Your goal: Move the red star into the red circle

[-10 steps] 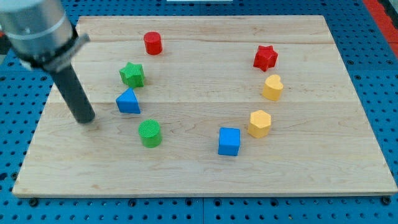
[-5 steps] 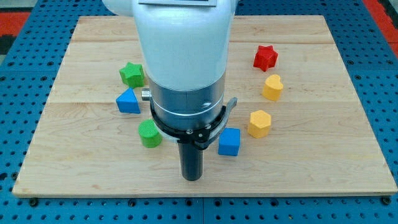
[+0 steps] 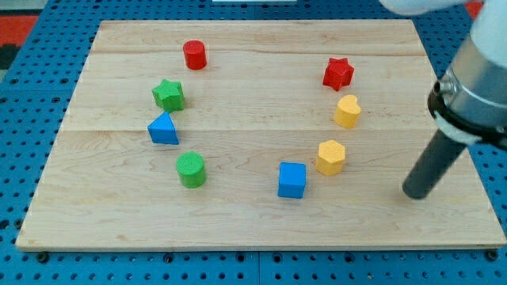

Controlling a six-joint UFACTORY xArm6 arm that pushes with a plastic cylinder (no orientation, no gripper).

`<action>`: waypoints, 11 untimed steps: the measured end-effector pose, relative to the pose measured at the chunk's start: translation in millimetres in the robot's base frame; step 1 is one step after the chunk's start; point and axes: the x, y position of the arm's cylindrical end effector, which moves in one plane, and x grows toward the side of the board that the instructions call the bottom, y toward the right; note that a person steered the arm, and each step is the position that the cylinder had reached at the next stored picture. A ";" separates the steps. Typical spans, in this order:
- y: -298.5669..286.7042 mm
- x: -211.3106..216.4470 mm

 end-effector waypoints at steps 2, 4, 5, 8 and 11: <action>-1.0 -41.4; -2.8 -57.5; -10.8 -101.7; -58.6 -179.6; -35.2 -192.8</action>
